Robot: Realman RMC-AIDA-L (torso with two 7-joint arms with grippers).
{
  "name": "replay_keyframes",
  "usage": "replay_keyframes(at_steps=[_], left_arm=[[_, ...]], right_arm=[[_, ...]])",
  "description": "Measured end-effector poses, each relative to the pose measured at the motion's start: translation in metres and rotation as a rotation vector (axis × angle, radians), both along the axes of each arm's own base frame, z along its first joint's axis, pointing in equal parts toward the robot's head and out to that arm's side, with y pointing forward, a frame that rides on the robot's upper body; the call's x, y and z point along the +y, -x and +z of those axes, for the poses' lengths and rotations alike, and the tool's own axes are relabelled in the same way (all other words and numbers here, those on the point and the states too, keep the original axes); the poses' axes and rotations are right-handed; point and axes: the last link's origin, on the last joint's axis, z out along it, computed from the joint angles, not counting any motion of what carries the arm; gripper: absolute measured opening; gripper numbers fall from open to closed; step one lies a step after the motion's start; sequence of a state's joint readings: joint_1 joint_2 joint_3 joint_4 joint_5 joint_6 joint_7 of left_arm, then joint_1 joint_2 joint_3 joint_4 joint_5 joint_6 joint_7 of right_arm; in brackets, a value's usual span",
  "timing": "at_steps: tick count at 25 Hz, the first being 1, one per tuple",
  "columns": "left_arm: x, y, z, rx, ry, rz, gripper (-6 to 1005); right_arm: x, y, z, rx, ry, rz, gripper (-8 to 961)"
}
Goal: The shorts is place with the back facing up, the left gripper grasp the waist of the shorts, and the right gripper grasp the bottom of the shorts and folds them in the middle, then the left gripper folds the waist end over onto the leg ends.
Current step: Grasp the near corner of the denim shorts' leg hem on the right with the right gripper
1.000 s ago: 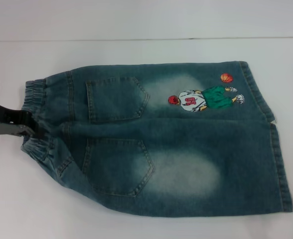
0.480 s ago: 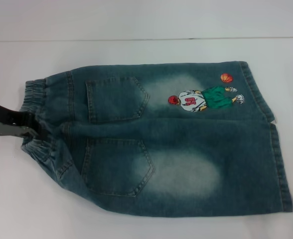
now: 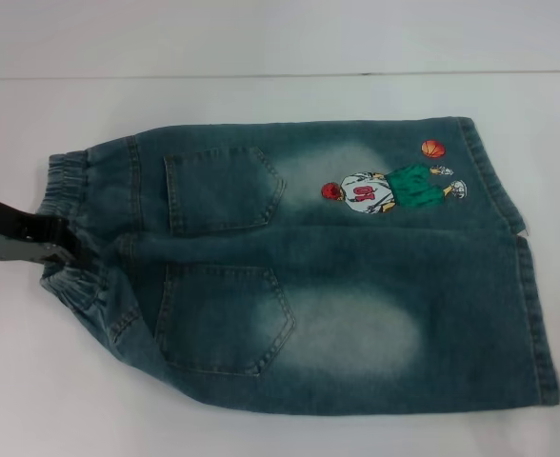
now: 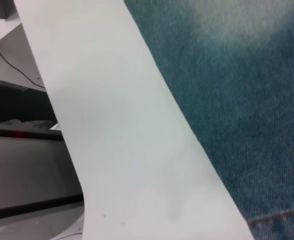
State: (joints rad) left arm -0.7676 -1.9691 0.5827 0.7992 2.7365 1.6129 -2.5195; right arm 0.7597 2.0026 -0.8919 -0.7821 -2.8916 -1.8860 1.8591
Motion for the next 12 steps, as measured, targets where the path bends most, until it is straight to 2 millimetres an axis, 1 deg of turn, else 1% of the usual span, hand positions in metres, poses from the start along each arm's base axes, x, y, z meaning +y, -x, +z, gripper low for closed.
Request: replay_keyframes(at_steps=[12], left_arm=[[-0.0008, 0.0006, -0.001, -0.003, 0.0, 0.001, 48]], right_arm=[[0.0043, 0.0001, -0.0061, -0.023, -0.006, 0.016, 944]])
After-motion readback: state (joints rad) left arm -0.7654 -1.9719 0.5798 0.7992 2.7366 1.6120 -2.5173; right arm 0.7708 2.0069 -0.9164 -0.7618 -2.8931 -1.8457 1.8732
